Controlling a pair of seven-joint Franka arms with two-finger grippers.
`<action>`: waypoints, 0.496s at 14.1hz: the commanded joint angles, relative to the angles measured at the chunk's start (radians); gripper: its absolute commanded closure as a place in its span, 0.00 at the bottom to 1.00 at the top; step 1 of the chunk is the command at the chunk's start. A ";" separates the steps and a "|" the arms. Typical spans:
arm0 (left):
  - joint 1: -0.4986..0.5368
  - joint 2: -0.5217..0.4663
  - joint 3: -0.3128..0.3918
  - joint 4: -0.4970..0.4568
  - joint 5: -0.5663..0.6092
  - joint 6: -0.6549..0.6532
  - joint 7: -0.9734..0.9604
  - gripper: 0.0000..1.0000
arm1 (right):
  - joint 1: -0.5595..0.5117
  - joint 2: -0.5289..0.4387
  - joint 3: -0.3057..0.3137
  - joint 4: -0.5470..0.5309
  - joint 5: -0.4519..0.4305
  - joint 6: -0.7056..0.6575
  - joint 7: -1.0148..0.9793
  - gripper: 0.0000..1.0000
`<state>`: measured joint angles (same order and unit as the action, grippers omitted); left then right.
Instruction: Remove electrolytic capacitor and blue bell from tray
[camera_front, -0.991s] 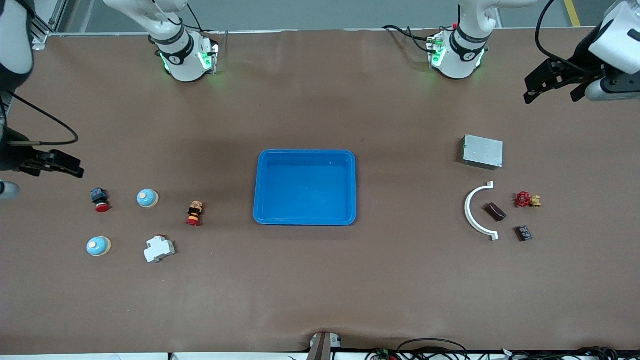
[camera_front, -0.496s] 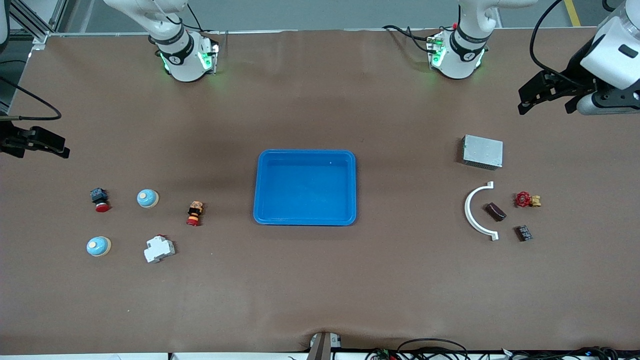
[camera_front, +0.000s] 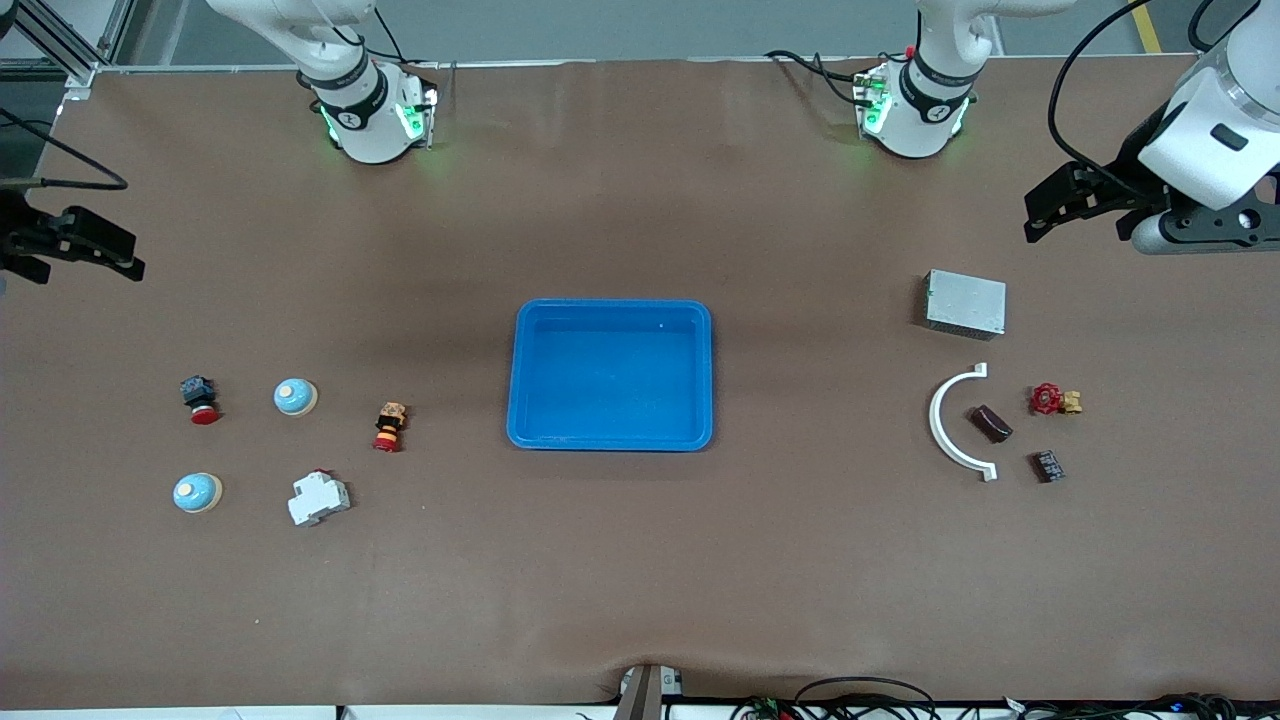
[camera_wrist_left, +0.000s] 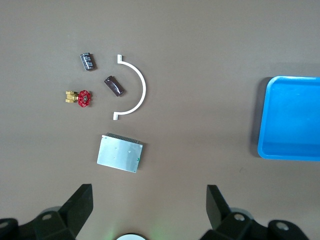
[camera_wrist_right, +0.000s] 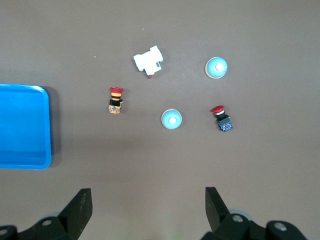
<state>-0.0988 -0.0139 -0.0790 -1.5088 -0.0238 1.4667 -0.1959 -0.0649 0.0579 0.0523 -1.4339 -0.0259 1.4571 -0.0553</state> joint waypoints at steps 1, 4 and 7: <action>0.002 -0.006 -0.007 0.019 -0.001 -0.011 0.003 0.00 | -0.003 -0.010 -0.002 -0.017 0.003 -0.001 -0.003 0.00; 0.001 -0.006 -0.008 0.021 0.001 -0.011 -0.013 0.00 | -0.003 -0.010 -0.002 -0.017 0.003 -0.001 -0.003 0.00; 0.004 -0.011 -0.024 0.019 0.002 -0.017 -0.083 0.00 | -0.003 -0.012 -0.002 -0.017 0.003 -0.004 -0.003 0.00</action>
<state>-0.0990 -0.0146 -0.0858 -1.4980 -0.0238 1.4660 -0.2389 -0.0646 0.0584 0.0508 -1.4417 -0.0259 1.4567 -0.0553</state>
